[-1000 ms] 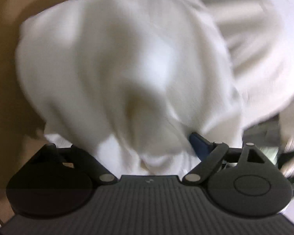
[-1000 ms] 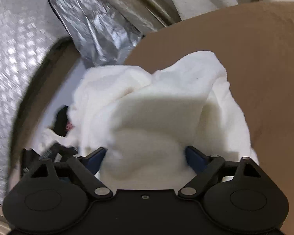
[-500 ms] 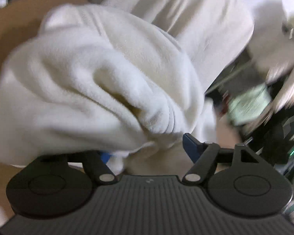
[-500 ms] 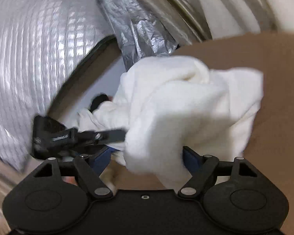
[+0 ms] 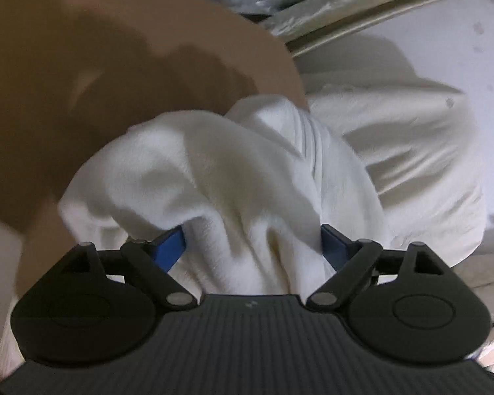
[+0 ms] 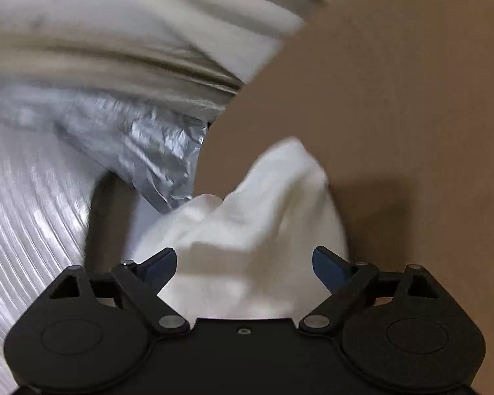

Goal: Fold clothes

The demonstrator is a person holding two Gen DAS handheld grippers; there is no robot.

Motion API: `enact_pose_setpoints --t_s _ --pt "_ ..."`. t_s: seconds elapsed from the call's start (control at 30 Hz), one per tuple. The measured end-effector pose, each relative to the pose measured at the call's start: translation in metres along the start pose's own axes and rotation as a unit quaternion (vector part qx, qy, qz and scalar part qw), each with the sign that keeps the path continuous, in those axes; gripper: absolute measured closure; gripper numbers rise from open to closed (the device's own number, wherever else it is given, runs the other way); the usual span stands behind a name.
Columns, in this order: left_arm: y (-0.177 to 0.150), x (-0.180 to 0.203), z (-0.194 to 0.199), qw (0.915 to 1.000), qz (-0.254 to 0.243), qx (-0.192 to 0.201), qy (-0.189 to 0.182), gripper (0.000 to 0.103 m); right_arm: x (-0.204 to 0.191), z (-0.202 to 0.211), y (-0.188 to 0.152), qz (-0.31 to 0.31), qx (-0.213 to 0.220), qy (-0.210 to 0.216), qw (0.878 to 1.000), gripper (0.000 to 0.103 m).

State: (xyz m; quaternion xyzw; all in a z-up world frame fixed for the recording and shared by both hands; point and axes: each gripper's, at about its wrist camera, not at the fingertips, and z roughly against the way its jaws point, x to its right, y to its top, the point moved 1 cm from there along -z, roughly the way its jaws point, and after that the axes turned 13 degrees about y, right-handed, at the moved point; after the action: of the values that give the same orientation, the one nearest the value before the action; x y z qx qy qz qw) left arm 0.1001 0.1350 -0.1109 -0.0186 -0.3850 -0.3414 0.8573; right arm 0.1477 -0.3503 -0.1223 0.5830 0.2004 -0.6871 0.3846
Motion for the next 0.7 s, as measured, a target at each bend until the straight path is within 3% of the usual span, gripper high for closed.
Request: enact_pose_setpoints --t_s 0.07,0.13,0.23,0.37,0.4,0.47,0.53,0.7 --pt "0.002 0.008 -0.007 0.9997 -0.019 0.013 0.002 0.012 0.01 -0.014 -0.008 -0.027 -0.008 -0.006 1.0 0.01" --pt "0.004 0.012 -0.03 0.9986 -0.052 0.008 0.004 0.0 0.014 -0.027 -0.014 -0.031 -0.014 -0.01 0.999 0.01" --pt "0.008 0.009 -0.047 0.9952 -0.094 0.016 0.022 0.0 0.014 -0.048 -0.01 -0.019 -0.016 -0.005 1.0 0.01" --pt "-0.004 0.012 -0.052 0.9952 -0.089 0.029 0.028 0.001 0.016 -0.069 -0.018 0.002 -0.022 -0.004 1.0 0.009" --pt "-0.007 0.013 -0.05 0.9953 -0.092 0.017 0.024 0.005 0.015 -0.071 -0.023 0.012 -0.021 -0.002 1.0 0.009" --pt "-0.013 0.016 -0.045 0.9951 -0.098 -0.005 0.017 0.03 0.015 -0.07 -0.031 0.019 -0.023 0.013 0.999 0.017" --pt "-0.013 0.019 -0.036 0.995 -0.098 -0.016 0.008 0.039 0.016 -0.063 -0.04 0.008 -0.028 0.04 0.999 0.019" --pt "-0.03 0.042 -0.015 0.99 -0.137 -0.027 -0.023 0.042 0.015 -0.048 -0.05 -0.01 -0.044 0.071 0.996 0.019"
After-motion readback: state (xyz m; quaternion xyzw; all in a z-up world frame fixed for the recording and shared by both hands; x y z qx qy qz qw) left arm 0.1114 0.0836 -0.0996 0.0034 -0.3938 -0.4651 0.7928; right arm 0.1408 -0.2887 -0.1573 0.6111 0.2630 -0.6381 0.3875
